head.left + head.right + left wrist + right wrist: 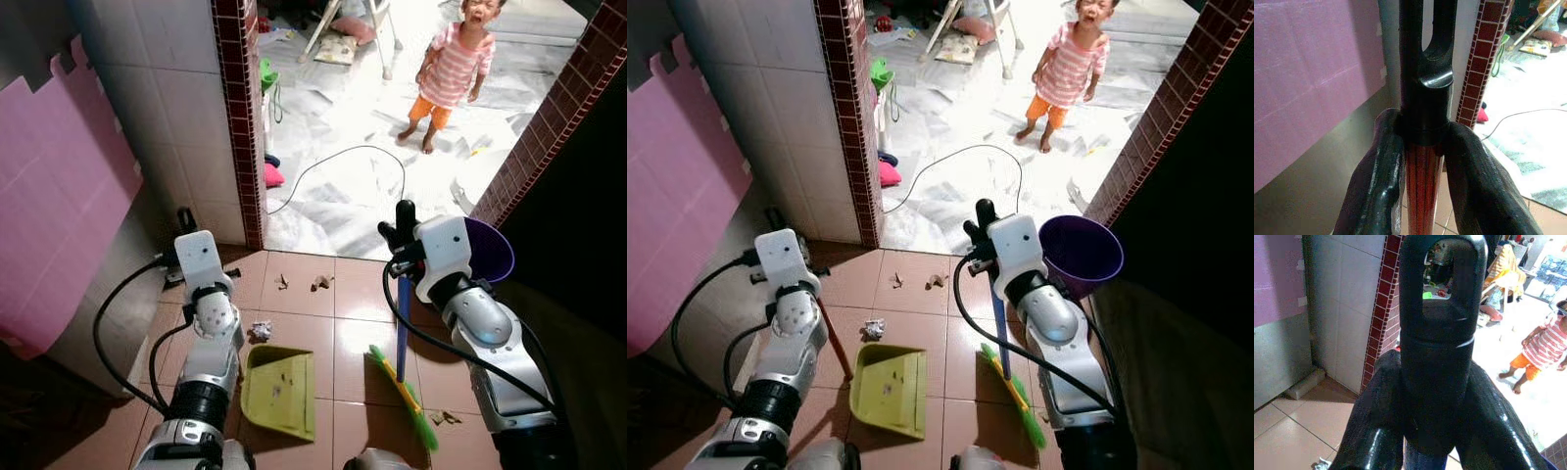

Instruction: Sweep floor

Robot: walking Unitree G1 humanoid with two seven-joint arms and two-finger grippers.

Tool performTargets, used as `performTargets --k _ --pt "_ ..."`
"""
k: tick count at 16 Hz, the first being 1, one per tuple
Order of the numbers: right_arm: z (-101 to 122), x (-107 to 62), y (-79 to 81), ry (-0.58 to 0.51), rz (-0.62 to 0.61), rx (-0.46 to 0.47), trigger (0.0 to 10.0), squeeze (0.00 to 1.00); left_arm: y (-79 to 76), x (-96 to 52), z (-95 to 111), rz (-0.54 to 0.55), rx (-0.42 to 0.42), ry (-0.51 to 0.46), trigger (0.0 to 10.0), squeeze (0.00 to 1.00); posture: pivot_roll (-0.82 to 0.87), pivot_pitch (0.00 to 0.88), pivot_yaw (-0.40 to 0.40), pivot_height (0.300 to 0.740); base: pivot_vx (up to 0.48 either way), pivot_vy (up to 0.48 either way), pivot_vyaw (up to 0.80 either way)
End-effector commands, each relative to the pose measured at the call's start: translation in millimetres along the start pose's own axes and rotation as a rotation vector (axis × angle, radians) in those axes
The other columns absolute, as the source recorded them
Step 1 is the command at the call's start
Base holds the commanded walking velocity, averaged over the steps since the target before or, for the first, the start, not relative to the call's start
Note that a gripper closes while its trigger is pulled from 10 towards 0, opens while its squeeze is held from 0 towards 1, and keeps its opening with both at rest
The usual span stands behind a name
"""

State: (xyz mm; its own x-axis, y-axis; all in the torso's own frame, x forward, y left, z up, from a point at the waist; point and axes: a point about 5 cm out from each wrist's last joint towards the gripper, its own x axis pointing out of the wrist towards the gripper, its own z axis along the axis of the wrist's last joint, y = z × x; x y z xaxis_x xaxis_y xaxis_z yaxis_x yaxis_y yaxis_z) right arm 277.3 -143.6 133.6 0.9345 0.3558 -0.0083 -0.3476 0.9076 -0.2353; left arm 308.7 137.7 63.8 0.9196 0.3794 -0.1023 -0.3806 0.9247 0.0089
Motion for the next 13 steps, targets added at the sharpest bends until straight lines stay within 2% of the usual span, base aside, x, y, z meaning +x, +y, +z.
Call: performTargets --k 1,2,3,5,9,13 --pt "12.2 3.0 -0.7 -0.058 0.009 -0.021 10.0 0.0 -6.2 3.4 11.5 -0.009 -0.013 -0.05 0.0 0.0 -0.13 0.0 -0.034 0.74 0.0 0.0 0.0" --pt "12.3 3.2 -0.5 -0.06 0.01 -0.02 10.0 0.0 -7.2 3.6 10.7 -0.02 -0.021 -0.044 3.1 0.0 -0.13 0.0 -0.034 0.74 0.0 0.0 0.0" --pt "12.4 3.6 0.2 -0.062 0.012 -0.02 10.0 0.0 -8.2 3.3 9.7 -0.031 -0.023 -0.037 10.0 1.0 -0.13 0.0 -0.032 0.74 0.0 0.0 0.0" --pt "12.7 4.0 0.7 -0.064 0.015 -0.019 10.0 0.0 -8.6 2.1 7.4 -0.038 -0.031 -0.021 10.0 1.0 -0.13 0.0 -0.034 0.74 0.0 0.0 0.0" --pt "12.8 4.7 0.6 -0.067 0.019 -0.02 10.0 0.0 -5.8 -2.7 5.0 -0.067 0.015 -0.018 10.0 1.0 -0.13 0.0 -0.034 0.74 0.0 0.0 0.0" --pt "13.1 6.0 1.2 -0.071 0.025 -0.02 10.0 0.0 7.0 -7.3 2.7 -0.055 0.059 0.004 10.0 1.0 -0.12 0.0 -0.034 0.74 0.0 0.0 0.0"
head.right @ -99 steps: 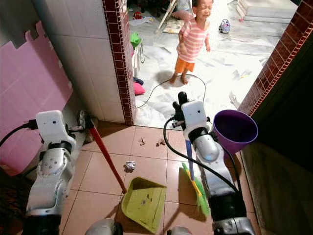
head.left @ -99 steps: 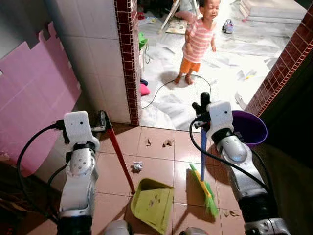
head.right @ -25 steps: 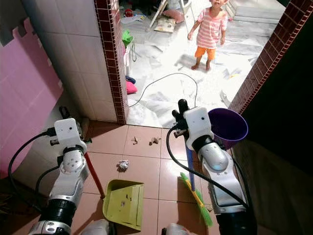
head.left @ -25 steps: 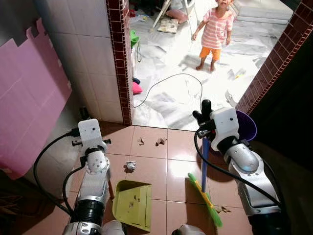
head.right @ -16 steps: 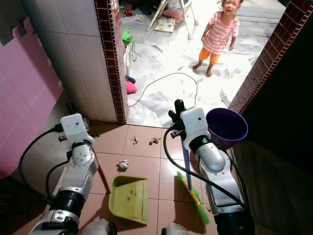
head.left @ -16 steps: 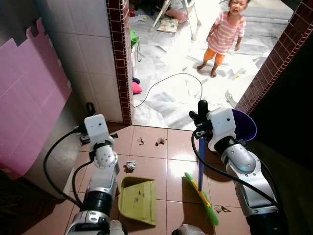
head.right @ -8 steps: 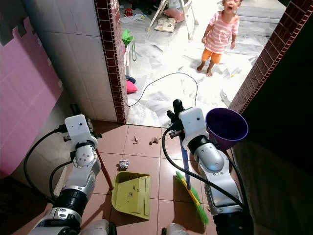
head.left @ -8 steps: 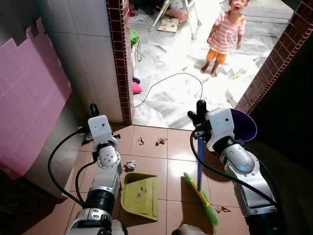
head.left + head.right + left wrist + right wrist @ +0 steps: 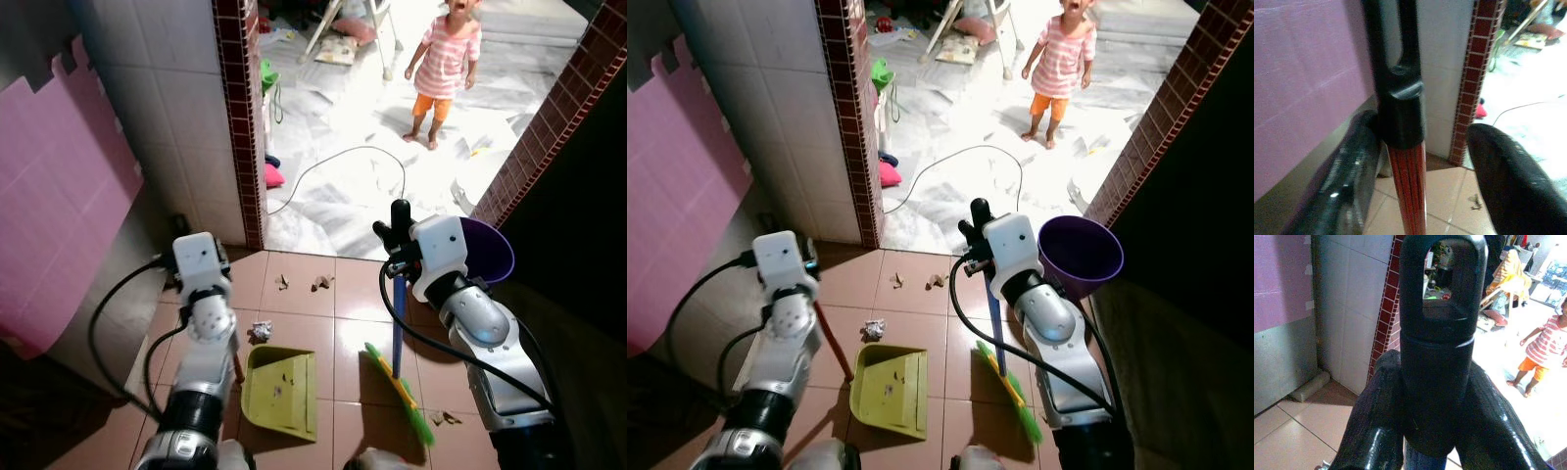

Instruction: Sweep floor

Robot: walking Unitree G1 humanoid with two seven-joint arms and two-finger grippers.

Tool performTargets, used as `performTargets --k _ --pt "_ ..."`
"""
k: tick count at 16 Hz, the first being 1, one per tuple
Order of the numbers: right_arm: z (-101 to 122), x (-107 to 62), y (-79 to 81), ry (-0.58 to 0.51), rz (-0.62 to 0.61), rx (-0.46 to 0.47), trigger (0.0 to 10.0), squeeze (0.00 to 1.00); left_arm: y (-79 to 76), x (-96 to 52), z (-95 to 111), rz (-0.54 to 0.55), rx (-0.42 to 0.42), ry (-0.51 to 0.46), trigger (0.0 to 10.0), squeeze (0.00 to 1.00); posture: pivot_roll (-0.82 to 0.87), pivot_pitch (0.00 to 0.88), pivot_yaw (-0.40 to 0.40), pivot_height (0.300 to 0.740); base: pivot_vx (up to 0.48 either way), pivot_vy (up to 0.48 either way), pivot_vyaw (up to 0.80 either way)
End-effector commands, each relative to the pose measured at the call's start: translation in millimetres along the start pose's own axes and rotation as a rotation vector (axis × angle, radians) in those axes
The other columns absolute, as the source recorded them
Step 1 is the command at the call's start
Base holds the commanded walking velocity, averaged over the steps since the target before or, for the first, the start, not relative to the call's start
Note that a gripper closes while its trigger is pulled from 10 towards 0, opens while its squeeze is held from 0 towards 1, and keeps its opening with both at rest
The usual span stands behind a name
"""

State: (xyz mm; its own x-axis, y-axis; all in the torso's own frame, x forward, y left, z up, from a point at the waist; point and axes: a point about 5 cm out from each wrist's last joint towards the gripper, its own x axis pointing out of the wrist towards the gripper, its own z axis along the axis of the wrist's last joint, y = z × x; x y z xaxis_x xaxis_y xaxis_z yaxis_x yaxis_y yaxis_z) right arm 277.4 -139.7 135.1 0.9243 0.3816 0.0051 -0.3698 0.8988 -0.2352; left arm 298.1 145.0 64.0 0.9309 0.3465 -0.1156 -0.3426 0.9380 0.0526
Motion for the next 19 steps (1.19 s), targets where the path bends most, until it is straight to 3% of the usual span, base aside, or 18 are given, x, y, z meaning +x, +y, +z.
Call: performTargets --k 1,9,13,19 --pt "10.2 4.5 -1.8 -0.051 0.002 -0.021 10.0 0.0 2.0 -3.3 3.0 -0.032 0.034 -0.009 10.0 1.0 -0.11 0.0 -0.033 0.74 0.0 0.0 0.0" --pt "8.5 7.5 1.8 -0.053 0.015 -0.012 10.0 0.0 19.8 -15.0 4.0 -0.083 0.075 0.013 10.0 1.0 -0.09 0.0 -0.038 0.74 0.0 0.0 0.0" --pt "7.6 8.4 4.3 -0.057 0.02 -0.007 10.0 0.0 14.7 -30.5 7.2 -0.193 0.046 -0.009 10.0 1.0 -0.07 0.0 -0.04 0.74 0.0 0.0 0.0" --pt "6.1 9.8 5.3 -0.056 0.025 -0.002 10.0 0.0 34.2 -52.8 13.2 -0.159 0.032 -0.016 10.0 1.0 -0.05 0.0 -0.047 0.74 0.0 0.0 0.0"
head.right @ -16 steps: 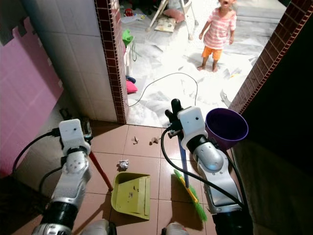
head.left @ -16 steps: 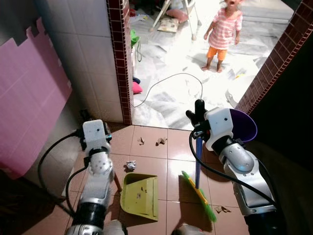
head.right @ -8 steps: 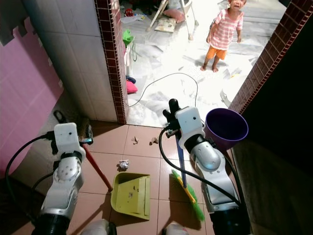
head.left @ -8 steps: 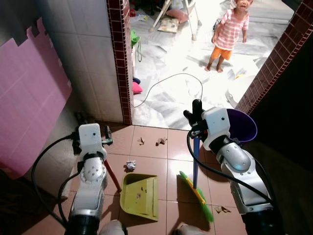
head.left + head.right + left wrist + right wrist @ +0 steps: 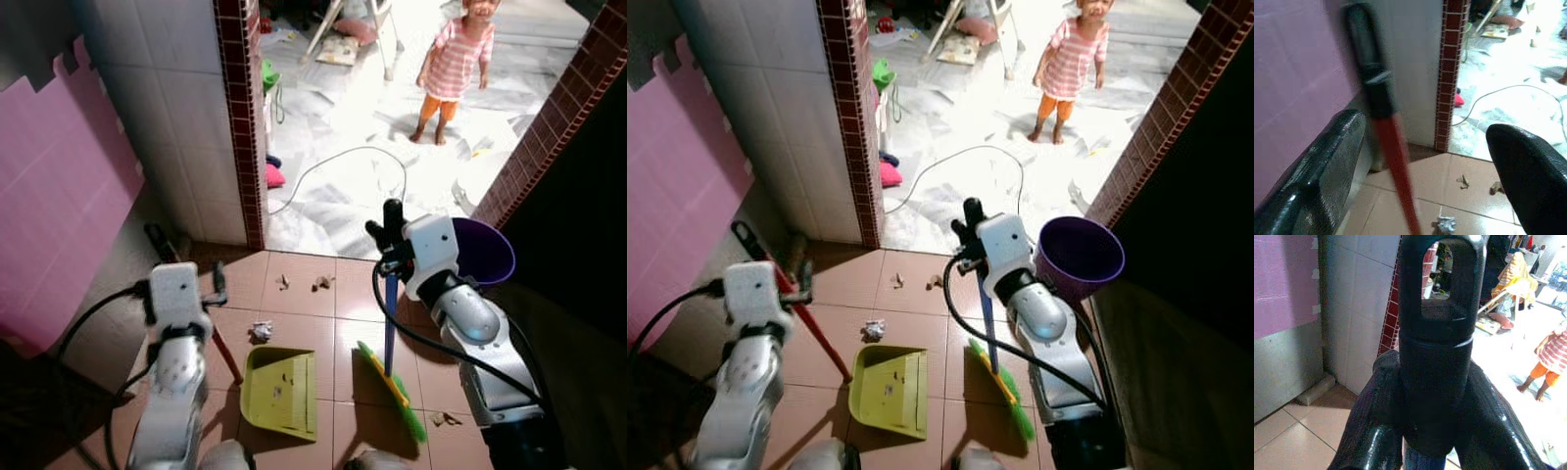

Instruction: Sweep floor

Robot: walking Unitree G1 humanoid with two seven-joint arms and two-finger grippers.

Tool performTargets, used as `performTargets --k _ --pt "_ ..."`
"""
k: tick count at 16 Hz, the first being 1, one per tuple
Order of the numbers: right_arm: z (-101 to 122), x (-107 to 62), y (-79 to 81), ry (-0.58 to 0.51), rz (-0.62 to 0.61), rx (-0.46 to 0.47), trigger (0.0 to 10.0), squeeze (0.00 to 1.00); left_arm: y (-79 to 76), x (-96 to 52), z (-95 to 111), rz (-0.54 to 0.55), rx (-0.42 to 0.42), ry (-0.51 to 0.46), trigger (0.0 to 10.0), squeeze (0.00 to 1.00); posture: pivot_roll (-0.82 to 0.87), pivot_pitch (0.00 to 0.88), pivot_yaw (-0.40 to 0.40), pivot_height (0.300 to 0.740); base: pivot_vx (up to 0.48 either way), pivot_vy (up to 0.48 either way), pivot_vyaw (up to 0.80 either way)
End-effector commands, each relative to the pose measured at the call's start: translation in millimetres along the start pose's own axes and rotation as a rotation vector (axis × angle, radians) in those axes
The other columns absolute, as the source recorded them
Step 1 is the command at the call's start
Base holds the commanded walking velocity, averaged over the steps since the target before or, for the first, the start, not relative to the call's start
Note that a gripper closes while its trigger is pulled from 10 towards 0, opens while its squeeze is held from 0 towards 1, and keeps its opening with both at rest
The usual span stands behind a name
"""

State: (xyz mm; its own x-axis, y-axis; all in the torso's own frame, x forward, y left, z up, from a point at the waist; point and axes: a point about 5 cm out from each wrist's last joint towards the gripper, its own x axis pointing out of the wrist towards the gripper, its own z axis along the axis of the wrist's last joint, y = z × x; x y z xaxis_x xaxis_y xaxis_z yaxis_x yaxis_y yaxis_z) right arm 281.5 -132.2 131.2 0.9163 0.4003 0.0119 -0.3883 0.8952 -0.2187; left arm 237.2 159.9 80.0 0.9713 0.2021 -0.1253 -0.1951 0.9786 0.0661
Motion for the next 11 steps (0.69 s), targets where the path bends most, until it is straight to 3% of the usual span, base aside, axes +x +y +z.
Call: performTargets --k 1,2,3,6,8,11 --pt "8.4 4.0 0.5 -0.045 0.011 -0.017 10.0 0.0 2.5 -4.6 8.6 0.003 0.025 -0.026 10.0 1.0 -0.04 0.0 -0.049 0.74 0.0 0.0 0.0" --pt "8.1 4.9 2.3 -0.046 0.016 -0.013 10.0 0.0 4.1 -13.0 14.5 0.0 0.033 -0.041 10.0 1.0 -0.03 0.0 -0.052 0.74 0.0 0.0 0.0" --pt "7.9 5.6 3.1 -0.047 0.019 -0.01 10.0 0.0 5.0 -20.8 22.6 -0.006 0.044 -0.076 10.0 0.0 -0.02 0.0 -0.053 0.74 0.0 0.0 0.0" --pt "7.0 6.9 4.1 -0.047 0.024 -0.007 10.0 0.0 16.9 -29.1 36.5 0.045 0.061 -0.123 10.0 0.0 -0.01 0.0 -0.055 0.74 0.0 0.0 0.0" --pt "5.8 6.9 4.4 -0.046 0.026 -0.005 10.0 0.0 26.2 -25.3 44.8 0.066 0.04 -0.158 10.0 0.0 0.01 0.0 -0.06 0.74 0.0 0.0 0.0" --pt "3.9 5.1 3.8 -0.042 0.032 -0.006 10.0 0.0 34.7 -24.0 55.7 0.049 0.081 -0.185 10.0 0.0 0.02 0.0 -0.067 0.74 0.0 0.0 0.0"
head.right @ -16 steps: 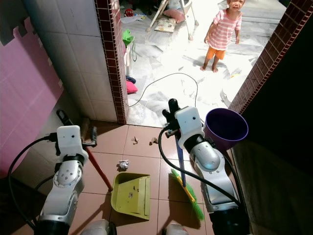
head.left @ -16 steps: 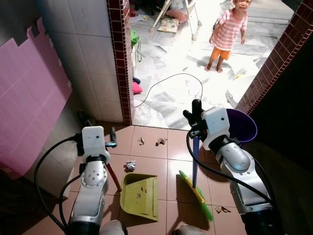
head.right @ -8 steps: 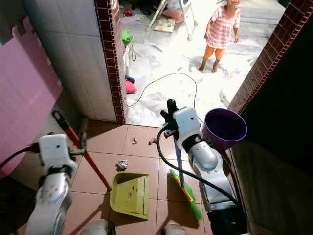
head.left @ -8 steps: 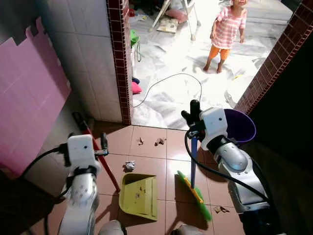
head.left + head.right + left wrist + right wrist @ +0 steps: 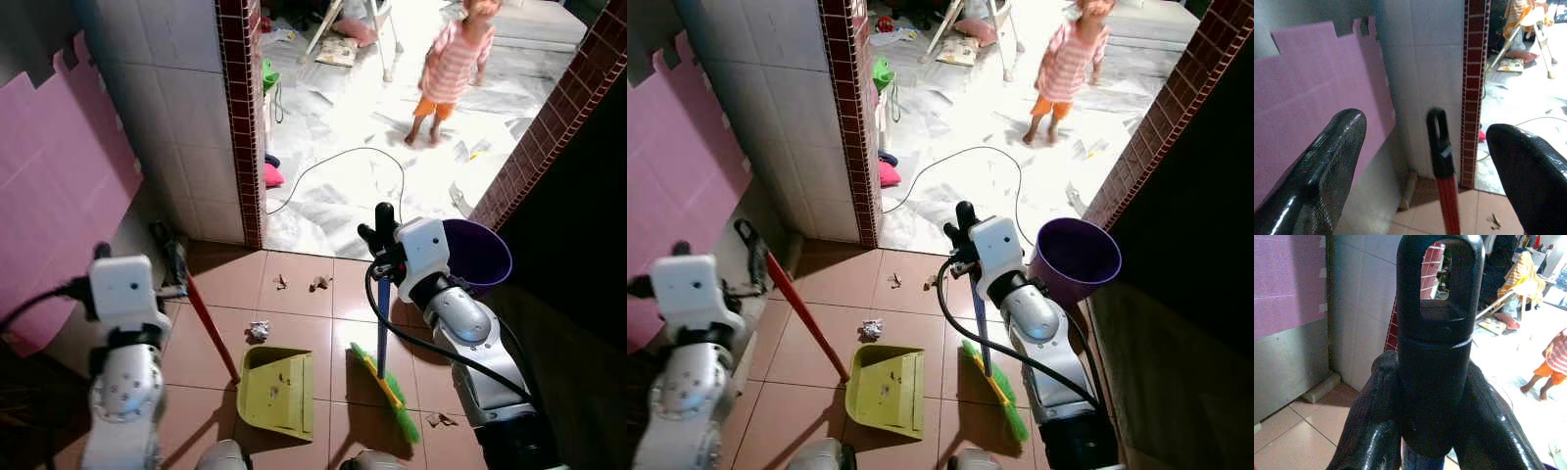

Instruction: Sweep floor

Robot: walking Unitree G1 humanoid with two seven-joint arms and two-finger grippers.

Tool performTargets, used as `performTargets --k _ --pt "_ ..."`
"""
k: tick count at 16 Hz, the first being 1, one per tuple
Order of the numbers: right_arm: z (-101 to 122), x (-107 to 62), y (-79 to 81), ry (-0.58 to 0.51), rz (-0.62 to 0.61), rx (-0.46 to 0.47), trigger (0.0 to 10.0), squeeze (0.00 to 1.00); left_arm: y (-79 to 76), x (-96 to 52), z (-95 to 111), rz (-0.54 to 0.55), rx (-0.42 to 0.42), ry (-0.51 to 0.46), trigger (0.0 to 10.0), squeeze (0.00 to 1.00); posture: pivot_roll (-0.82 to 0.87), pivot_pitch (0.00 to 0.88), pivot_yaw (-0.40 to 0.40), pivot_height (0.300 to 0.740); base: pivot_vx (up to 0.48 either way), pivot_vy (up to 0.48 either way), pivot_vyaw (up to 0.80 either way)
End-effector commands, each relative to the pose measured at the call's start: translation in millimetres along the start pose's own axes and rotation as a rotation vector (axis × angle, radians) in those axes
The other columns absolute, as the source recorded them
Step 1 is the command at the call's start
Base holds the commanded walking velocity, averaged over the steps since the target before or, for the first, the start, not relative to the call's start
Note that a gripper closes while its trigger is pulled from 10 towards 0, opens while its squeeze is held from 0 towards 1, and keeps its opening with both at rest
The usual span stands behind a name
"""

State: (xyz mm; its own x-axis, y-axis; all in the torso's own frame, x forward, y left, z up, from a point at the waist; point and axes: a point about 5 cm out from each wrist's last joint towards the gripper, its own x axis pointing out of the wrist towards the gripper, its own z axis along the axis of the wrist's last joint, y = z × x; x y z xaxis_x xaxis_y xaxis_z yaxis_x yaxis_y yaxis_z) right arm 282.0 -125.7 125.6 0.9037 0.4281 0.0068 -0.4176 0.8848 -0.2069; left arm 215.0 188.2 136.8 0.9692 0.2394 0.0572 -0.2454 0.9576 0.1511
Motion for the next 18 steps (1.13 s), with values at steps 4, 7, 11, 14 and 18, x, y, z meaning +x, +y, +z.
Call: performTargets --k 4,7,11,14,18 --pt "5.6 0.1 -5.0 -0.028 0.006 -0.024 10.0 0.0 30.7 14.5 12.8 0.03 -0.009 -0.02 10.0 0.0 0.02 0.0 -0.08 0.74 0.0 0.0 0.0" --pt "5.9 0.4 -4.3 -0.028 0.014 -0.025 10.0 0.0 45.1 25.1 9.3 0.035 -0.019 0.038 10.0 0.0 0.02 0.0 -0.087 0.74 0.0 0.0 0.0" --pt "5.4 -0.3 -6.4 -0.024 0.015 -0.028 10.0 0.0 30.4 21.3 -7.1 -0.186 -0.097 0.171 10.0 0.0 0.02 0.004 -0.088 0.74 0.0 0.0 0.0" --pt "5.1 -1.8 -6.7 -0.021 0.012 -0.03 10.0 0.0 24.5 22.7 -6.8 -0.286 -0.116 0.21 10.0 0.0 0.01 0.008 -0.083 0.74 0.0 0.0 0.0" --pt "4.3 -1.9 -7.0 -0.018 0.007 -0.029 10.0 0.0 14.8 18.1 -3.5 -0.335 -0.125 0.218 10.0 0.0 0.02 0.011 -0.079 0.74 0.0 0.0 0.0"
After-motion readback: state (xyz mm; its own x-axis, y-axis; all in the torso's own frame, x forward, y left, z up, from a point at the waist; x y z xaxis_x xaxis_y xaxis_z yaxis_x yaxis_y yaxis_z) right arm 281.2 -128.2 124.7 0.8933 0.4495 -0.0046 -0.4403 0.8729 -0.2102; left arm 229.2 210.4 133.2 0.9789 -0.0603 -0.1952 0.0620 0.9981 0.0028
